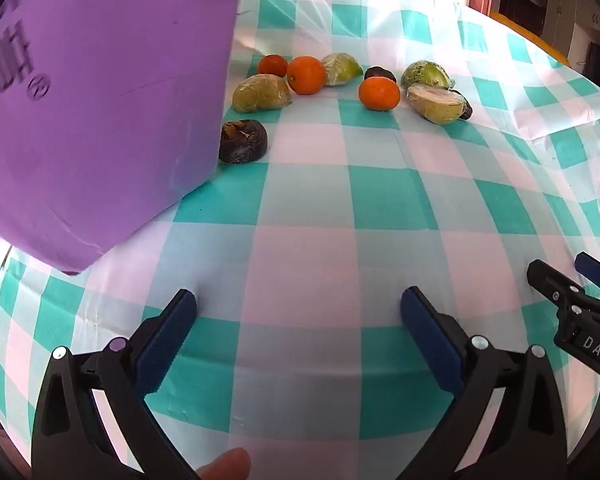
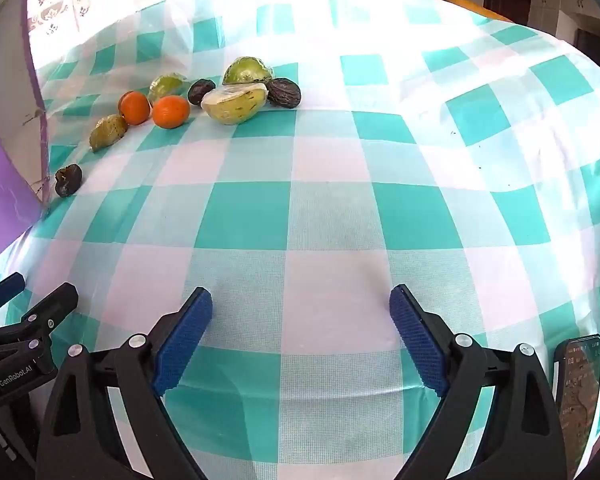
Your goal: Organize fruits
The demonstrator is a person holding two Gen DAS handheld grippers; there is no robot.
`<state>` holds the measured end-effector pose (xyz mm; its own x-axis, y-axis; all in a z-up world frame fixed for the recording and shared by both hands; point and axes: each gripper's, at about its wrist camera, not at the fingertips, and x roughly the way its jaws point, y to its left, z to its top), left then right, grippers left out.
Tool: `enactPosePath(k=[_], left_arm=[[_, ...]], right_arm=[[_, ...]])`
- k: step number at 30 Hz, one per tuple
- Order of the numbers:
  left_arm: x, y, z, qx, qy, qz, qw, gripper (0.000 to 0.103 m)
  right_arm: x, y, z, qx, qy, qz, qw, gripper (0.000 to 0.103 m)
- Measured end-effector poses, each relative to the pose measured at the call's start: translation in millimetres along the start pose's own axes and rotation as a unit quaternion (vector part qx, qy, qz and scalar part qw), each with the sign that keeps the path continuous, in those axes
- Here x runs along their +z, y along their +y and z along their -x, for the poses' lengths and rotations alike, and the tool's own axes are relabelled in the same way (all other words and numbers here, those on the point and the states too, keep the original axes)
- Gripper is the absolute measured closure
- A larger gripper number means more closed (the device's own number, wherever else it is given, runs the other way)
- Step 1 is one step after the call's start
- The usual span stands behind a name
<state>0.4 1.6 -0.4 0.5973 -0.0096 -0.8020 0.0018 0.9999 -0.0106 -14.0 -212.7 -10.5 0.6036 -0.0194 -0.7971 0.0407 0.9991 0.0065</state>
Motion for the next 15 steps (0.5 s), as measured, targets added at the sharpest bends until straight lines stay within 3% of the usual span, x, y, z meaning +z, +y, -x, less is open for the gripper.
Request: enactPosePath(k=[15], left_arm=[[5.8,1.4,-1.9,0.005,-0.002,-0.005,1.0,0.001]], right_arm=[[4.8,-2.5,-3.6,-0.004,-0.003,0.001,1.0,0.016]])
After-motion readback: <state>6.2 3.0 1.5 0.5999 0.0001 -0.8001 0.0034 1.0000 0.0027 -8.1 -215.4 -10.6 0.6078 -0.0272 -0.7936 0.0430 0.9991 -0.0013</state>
